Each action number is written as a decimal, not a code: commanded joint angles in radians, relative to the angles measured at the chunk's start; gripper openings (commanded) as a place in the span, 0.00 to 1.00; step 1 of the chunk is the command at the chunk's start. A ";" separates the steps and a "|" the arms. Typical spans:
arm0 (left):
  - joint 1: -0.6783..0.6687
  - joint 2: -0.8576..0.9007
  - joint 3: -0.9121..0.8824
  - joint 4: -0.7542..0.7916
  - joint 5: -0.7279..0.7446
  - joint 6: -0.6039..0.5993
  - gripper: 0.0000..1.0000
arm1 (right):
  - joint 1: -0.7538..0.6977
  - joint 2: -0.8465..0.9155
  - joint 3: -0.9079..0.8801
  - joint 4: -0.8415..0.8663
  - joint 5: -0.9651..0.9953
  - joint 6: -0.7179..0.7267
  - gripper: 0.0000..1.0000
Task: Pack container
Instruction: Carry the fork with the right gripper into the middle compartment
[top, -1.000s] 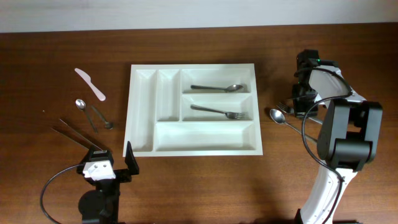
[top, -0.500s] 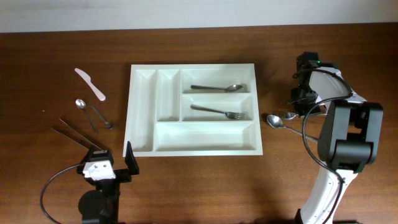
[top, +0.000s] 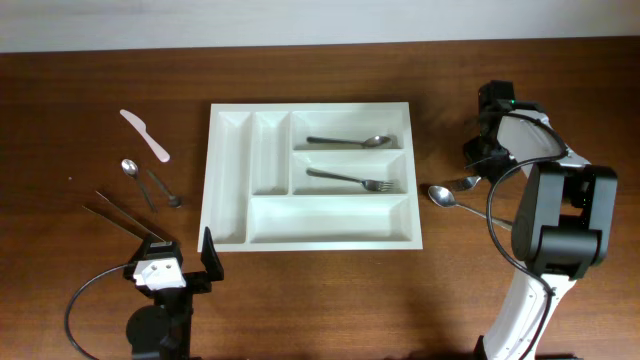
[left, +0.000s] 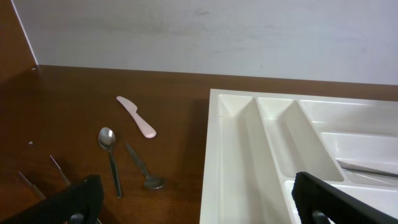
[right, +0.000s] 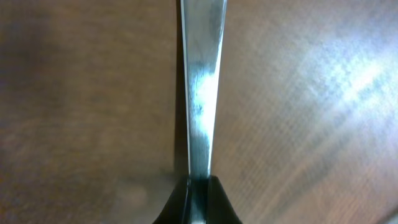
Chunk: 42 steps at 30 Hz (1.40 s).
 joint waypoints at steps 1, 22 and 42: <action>0.005 -0.006 -0.008 0.006 0.008 0.012 0.99 | -0.007 0.142 -0.022 0.020 -0.089 -0.221 0.04; 0.005 -0.006 -0.008 0.006 0.008 0.012 0.99 | -0.007 0.138 0.417 -0.246 -0.173 -0.262 0.04; 0.005 -0.006 -0.008 0.006 0.008 0.012 0.99 | -0.004 0.130 0.492 -0.283 -0.333 -0.064 0.04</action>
